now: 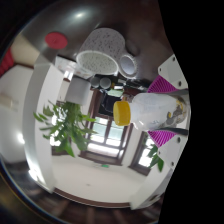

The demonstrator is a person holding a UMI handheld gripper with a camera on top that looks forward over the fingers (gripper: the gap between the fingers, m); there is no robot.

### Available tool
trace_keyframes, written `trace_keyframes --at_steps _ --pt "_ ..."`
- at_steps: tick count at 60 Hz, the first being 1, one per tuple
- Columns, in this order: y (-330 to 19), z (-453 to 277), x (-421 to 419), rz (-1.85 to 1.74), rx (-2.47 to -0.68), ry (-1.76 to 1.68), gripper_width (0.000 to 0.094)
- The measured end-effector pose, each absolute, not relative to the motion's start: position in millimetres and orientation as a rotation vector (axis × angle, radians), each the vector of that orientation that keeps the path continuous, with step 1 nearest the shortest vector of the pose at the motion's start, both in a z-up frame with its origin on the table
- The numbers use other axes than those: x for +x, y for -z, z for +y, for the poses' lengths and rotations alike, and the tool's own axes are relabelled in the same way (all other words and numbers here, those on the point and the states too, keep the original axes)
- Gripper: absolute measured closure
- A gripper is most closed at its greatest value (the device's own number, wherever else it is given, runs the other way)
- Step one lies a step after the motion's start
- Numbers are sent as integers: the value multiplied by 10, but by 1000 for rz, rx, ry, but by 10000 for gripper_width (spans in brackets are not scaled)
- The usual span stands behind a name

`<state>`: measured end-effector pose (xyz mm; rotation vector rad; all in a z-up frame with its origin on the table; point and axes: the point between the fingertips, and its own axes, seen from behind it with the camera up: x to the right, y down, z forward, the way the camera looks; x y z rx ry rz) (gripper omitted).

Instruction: Pour water

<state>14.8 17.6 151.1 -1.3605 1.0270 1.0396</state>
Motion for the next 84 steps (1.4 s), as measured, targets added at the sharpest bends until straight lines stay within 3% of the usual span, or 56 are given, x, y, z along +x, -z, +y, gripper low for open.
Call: trace_keyframes --at_steps 24,35,45,54,68,77,84 --pt "-1645 231 900 1455 -872 -1431 473" --pt "-1516 147 959 1532 -822 -1479 468" --pt "-1494 157 875 1498 -912 -1445 471" --pt "-1839 186 590 1266 -1108 -1330 469" --pt "-2311 428 702 627 -1614 -590 471" --pt "-2806 494 1190 358 -1597 -220 464" --pt "-2813 336 1887 311 -1611 107 462"
